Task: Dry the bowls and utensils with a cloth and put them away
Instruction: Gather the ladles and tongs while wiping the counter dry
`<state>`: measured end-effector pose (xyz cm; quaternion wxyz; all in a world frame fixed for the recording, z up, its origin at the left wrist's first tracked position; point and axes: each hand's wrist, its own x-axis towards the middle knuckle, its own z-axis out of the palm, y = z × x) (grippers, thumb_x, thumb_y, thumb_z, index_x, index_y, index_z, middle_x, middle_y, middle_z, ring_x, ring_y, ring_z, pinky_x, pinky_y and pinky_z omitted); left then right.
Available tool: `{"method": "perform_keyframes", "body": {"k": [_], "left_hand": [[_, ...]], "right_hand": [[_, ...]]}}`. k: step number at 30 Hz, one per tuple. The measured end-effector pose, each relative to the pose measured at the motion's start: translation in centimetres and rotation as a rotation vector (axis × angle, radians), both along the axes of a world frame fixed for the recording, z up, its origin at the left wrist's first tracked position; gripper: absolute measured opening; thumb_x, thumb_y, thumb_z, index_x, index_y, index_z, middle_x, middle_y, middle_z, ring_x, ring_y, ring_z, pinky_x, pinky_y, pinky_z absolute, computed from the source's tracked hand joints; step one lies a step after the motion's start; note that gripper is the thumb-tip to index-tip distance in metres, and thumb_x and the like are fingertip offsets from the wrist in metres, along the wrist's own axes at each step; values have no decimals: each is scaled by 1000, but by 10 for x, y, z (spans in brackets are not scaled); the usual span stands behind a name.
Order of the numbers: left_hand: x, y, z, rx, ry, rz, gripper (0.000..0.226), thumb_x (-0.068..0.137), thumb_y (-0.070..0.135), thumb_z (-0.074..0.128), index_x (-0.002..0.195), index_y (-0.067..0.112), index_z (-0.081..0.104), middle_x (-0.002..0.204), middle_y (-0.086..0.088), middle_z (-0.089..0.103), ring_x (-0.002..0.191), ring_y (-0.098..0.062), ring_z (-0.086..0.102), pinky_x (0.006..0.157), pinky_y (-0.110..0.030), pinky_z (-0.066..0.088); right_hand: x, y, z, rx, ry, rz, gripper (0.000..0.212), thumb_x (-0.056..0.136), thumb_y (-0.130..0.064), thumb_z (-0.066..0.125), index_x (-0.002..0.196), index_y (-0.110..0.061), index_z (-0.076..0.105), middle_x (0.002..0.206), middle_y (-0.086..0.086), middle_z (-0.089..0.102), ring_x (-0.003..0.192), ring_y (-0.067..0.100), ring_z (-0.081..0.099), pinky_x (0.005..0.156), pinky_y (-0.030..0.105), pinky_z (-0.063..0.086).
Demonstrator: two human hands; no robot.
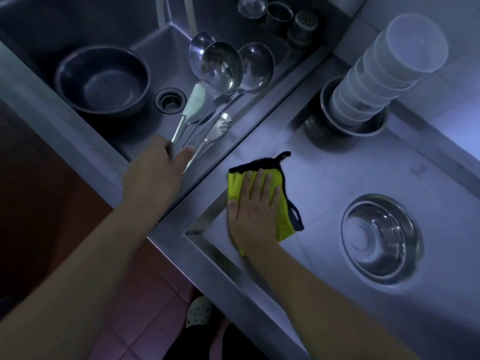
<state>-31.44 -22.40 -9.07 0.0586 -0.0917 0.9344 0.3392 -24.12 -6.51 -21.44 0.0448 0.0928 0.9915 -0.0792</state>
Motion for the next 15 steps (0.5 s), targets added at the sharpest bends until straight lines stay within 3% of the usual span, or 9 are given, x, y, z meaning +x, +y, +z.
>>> {"method": "perform_keyframes", "body": {"k": [4,9,13,15], "left_hand": [[-4,6,6,-3,-4,-2,37,89,53,49,90,16,43,72,6,47,72,-22,47,65,-32,31],[-8,21,10,28,-3,-14,37,90,51,50,91,14,44,71,6,46,74,-23,47,67,-33,33],[-16,29,7,8,3,-16,37,90,50,51,90,14,44,70,5,47,67,-20,45,66,-33,32],[-18,31,3,13,17,-4,36,90,49,51,88,14,44,69,5,46,61,-11,42,63,-32,29]], "right_hand": [[42,-27,-3,-53,-15,201,63,99,-41,24,152,-10,13,158,20,11,146,38,7,115,52,6],[40,23,-1,-18,-24,521,58,97,-39,28,151,-23,18,159,10,15,147,33,11,114,50,10],[-8,61,-3,-6,-29,283,61,95,-43,26,152,-21,21,158,11,19,146,33,15,116,50,9],[-44,80,-2,-1,-26,148,63,96,-43,23,153,-19,12,160,12,12,147,32,9,119,47,1]]}}
